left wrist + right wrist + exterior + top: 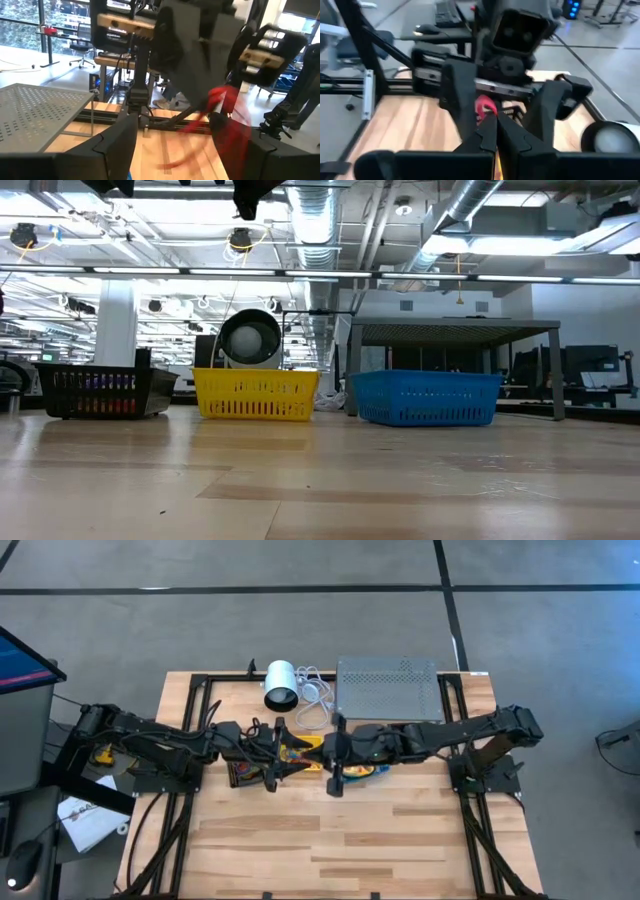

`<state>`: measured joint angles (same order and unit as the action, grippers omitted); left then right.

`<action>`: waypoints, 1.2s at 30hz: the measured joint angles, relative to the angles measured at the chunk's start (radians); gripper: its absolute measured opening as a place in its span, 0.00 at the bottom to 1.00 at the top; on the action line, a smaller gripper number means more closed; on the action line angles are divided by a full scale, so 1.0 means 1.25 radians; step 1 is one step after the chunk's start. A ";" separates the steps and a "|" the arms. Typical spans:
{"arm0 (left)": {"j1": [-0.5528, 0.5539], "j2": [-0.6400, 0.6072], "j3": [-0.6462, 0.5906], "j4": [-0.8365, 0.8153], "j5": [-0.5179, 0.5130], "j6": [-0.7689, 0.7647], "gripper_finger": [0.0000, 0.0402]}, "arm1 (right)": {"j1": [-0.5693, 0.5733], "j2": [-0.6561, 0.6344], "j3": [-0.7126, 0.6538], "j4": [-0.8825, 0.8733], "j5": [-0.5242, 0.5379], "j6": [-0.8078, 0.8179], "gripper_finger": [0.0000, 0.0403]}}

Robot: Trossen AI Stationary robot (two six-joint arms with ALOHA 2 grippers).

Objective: Pick & Place Office Desk Supplies
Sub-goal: Put the red rubber band into the yellow bin

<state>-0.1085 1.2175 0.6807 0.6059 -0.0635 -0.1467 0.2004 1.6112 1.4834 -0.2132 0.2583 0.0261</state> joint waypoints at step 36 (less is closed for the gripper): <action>-0.002 0.000 0.000 -0.005 0.060 0.030 0.00 | -0.005 -0.001 0.000 0.008 -0.042 0.000 0.26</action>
<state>-0.1108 1.2175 0.6804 0.5999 0.0113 -0.1097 0.1936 1.6100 1.4834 -0.2031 0.2062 0.0257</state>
